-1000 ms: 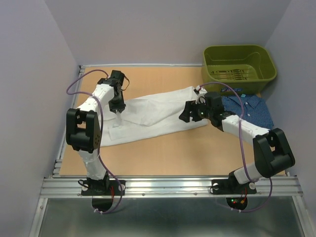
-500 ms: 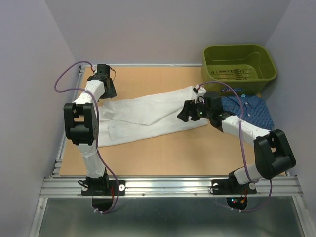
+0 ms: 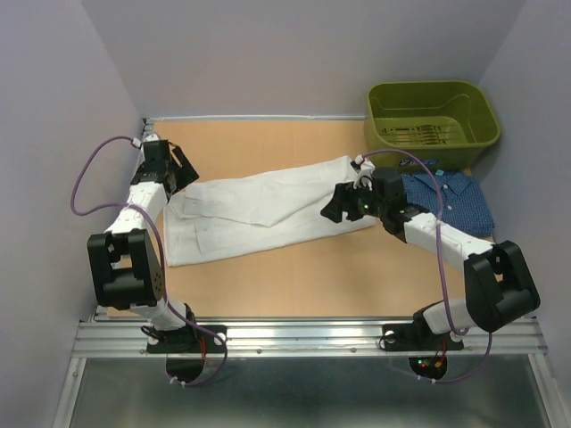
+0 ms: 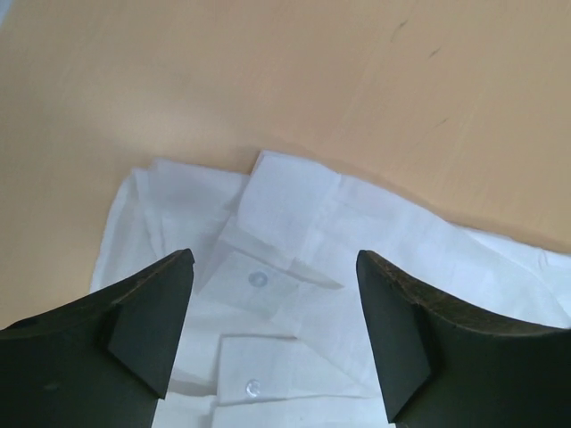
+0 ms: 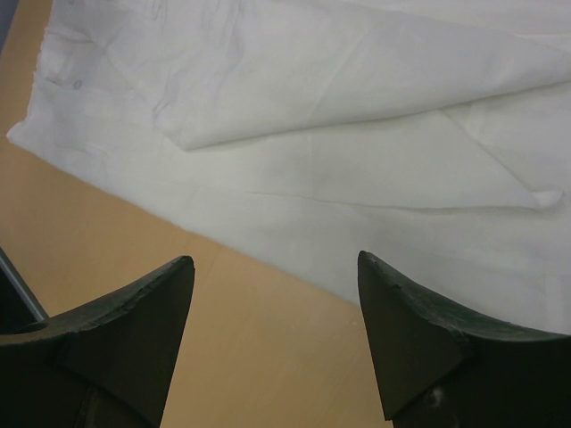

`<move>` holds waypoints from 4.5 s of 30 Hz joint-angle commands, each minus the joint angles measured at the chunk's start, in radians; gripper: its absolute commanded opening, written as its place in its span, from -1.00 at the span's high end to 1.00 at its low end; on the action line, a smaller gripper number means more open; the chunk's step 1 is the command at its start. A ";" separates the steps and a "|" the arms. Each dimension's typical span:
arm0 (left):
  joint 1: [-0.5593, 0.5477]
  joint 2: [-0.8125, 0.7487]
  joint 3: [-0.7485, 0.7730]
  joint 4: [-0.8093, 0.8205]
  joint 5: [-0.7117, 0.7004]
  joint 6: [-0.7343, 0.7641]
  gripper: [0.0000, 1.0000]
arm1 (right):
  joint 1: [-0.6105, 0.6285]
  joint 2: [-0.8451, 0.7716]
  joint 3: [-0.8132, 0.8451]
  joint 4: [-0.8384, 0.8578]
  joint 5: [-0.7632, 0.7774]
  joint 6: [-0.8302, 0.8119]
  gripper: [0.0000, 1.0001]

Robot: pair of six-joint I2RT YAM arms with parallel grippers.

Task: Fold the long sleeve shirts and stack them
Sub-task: Fold the shirt

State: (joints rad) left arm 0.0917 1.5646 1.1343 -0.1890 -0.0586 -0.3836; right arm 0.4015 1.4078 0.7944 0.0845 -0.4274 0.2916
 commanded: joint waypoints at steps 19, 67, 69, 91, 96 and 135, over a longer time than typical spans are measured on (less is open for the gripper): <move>0.074 0.115 -0.209 0.207 0.183 0.008 -0.52 | 0.011 -0.029 -0.080 0.070 -0.031 -0.011 -0.58; 0.005 -0.230 -0.232 -0.222 0.192 -0.179 1.00 | 0.010 -0.069 -0.090 0.080 0.018 0.017 -0.58; 0.005 -0.245 -0.270 -0.208 0.180 -0.190 0.96 | 0.010 -0.073 -0.092 0.078 0.018 0.017 -0.58; -0.154 -0.489 -0.272 -0.126 -0.104 -0.233 -0.73 | 0.160 0.161 0.147 0.203 -0.053 0.171 -0.58; -0.250 -0.468 -0.395 -0.026 -0.061 -0.351 -0.20 | 0.226 0.305 0.229 0.414 -0.112 0.386 -0.58; -0.061 -0.230 -0.610 0.220 -0.063 -0.525 0.36 | -0.098 0.652 0.264 0.657 -0.066 0.315 -0.58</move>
State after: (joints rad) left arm 0.0216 1.3762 0.5213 0.1463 -0.0853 -0.9562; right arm 0.3054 2.0903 1.0241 0.7521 -0.5148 0.7128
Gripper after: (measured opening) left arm 0.267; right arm 0.789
